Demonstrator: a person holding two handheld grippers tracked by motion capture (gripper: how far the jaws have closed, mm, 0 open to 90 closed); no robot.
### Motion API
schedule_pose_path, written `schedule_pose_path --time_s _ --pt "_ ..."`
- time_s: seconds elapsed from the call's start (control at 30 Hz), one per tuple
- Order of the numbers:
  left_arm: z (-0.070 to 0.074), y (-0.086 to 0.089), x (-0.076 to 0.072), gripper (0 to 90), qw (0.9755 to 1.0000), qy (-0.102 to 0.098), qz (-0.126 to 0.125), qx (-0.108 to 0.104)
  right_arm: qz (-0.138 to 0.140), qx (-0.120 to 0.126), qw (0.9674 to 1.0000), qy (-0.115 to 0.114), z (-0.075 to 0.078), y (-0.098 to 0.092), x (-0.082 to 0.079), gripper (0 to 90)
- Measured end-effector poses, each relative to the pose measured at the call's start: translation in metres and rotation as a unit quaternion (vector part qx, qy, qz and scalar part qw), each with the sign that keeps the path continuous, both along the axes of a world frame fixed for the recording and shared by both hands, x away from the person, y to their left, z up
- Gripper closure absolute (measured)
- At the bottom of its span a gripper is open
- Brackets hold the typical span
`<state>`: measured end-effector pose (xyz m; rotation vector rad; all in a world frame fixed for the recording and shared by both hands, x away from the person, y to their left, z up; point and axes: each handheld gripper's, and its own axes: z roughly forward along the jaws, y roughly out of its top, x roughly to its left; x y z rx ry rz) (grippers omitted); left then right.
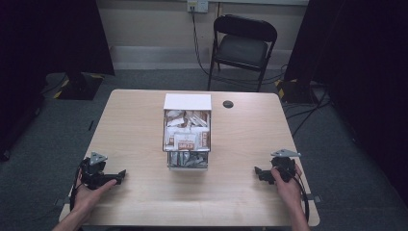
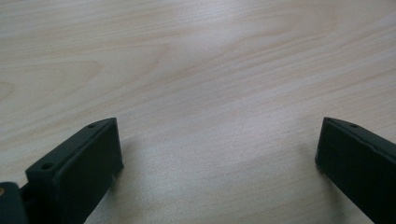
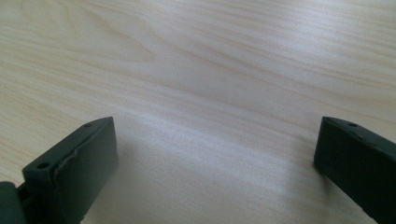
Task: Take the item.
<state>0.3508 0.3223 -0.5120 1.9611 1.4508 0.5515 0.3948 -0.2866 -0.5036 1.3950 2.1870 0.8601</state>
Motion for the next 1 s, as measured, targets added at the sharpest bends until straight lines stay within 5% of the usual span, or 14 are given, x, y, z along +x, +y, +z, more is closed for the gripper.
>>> schedule_pose_path --time_s 0.37,0.47,0.5,0.57,0.63,1.0 --pt "0.001 0.0 0.001 1.2 0.9999 -0.001 0.011 0.0 0.0 0.0 1.0 0.0 0.0 0.0 0.0 0.0" --pt "0.004 0.002 0.001 7.0 0.9999 -0.001 0.015 -0.002 0.0 0.0 1.0 0.0 0.0 0.0 0.0 0.0" --pt "0.006 0.003 0.0 23.1 0.9998 -0.004 0.019 -0.004 0.0 0.0 1.0 0.0 0.0 0.0 0.0 0.0" --pt "0.007 0.007 0.001 15.3 0.9995 0.01 0.025 -0.019 0.001 0.0 1.0 0.0 0.0 0.0 0.0 0.0" --pt "0.01 0.009 0.0 22.2 0.9992 0.0 0.029 -0.029 0.001 0.0 1.0 0.0 0.0 0.0 0.0 0.0" --pt "0.02 0.006 0.0 24.7 0.9993 -0.018 0.012 -0.031 0.001 0.001 1.0 0.0 0.0 0.0 0.0 0.0"
